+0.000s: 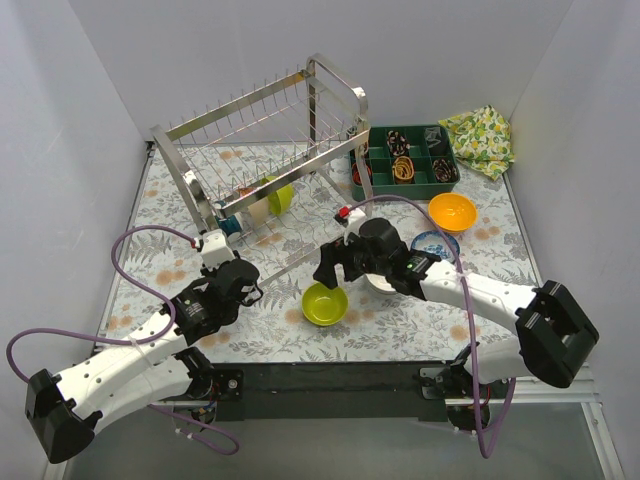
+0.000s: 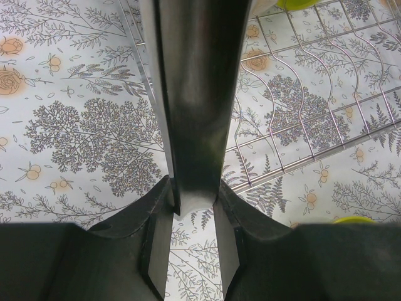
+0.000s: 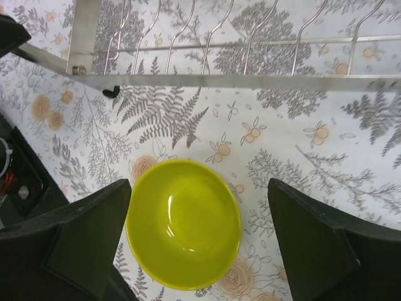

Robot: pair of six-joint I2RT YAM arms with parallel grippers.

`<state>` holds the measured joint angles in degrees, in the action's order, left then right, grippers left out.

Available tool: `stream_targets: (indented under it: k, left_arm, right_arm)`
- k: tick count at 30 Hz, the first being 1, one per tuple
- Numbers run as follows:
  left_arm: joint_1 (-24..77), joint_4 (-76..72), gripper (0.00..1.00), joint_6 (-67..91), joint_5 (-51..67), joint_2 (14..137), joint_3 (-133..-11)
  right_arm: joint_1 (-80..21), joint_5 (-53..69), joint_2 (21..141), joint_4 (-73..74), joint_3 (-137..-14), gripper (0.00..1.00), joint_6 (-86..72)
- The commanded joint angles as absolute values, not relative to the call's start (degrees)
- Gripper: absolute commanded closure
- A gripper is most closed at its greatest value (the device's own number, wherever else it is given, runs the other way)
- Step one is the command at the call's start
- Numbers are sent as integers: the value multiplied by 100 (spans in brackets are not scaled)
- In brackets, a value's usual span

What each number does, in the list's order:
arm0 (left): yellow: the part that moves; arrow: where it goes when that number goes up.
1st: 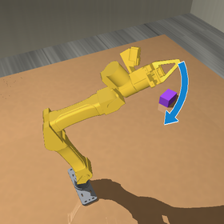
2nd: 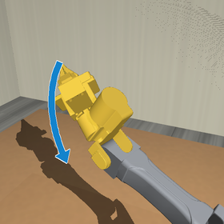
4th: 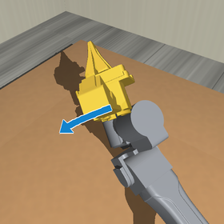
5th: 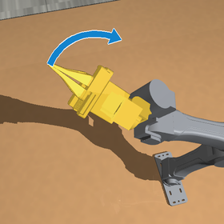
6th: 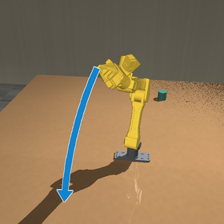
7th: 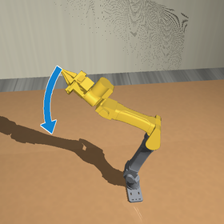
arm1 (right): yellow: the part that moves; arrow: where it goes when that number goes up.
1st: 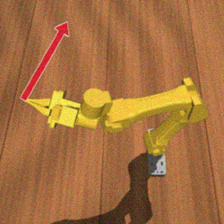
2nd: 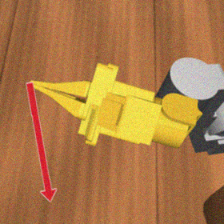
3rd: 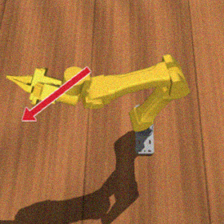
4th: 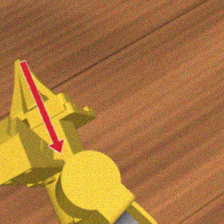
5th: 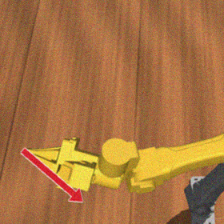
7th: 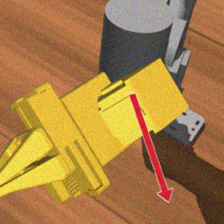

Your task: Unload the bowls from the dish rack

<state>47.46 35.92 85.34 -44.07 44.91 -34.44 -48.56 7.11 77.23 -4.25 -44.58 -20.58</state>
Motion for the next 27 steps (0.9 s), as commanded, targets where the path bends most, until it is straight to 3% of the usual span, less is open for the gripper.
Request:
stream_targets:
  k: [1,19,27]
  left_arm:
    - [4781,3182,72,8719,-4315,4351,-3507]
    - [4781,3120,76,8701,-4201,4377,-3463]
    - [4781,3111,76,8666,-4157,4359,-3472]
  right_arm:
    - [-4887,72,7716,-553,-5000,1,-1644]
    - [-4597,123,10080,-2794,-6766,1,-1687]
    - [-4491,-579,11144,-3488,-7479,1,-1758]
